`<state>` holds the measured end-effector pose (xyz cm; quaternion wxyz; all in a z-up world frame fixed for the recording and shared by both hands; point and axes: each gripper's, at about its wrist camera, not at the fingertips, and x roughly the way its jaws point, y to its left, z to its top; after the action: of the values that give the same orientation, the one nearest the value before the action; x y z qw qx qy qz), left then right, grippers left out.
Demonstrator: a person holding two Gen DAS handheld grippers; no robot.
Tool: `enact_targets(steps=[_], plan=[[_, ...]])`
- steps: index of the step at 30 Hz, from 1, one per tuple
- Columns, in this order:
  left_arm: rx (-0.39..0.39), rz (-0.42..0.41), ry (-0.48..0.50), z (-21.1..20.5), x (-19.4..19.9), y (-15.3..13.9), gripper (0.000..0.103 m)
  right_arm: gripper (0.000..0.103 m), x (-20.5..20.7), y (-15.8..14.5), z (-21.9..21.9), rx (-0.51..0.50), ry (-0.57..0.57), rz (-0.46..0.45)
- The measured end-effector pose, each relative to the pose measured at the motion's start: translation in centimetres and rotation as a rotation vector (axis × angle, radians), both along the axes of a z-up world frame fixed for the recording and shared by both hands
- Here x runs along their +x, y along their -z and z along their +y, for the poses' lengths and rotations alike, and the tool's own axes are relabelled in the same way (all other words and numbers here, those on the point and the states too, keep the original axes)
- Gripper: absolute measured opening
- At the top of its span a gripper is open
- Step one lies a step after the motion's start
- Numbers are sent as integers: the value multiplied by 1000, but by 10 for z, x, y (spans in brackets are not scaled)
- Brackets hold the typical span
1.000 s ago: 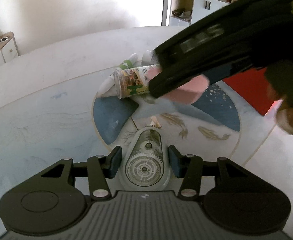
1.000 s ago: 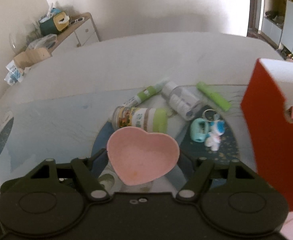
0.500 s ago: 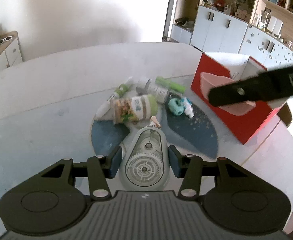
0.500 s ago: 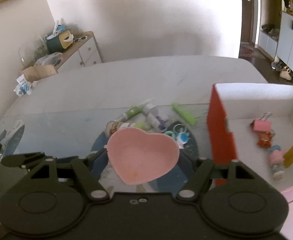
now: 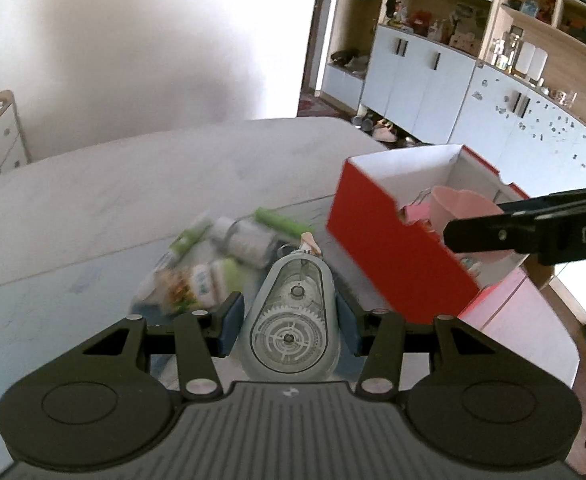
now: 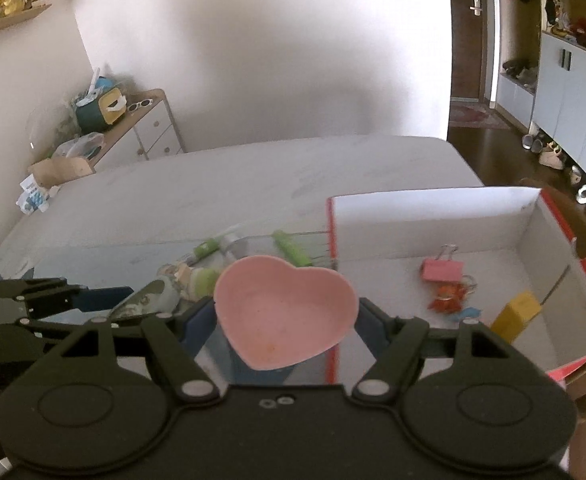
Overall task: Organize rigid objects
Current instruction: 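Carry the dispenser and heart bowl into the red box and open both tools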
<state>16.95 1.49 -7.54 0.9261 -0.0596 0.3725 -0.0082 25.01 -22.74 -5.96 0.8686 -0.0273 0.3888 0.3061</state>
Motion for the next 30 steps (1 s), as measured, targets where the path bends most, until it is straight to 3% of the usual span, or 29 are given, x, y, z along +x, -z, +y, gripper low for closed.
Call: enact_targets(steps=[14,30], plan=[[5,-1,82,-86,59,-8,49,74,42,8,-79,-12,22,-4],[44,65,115,-164,139,4,49,74,138,30,-125,-72,32,10]])
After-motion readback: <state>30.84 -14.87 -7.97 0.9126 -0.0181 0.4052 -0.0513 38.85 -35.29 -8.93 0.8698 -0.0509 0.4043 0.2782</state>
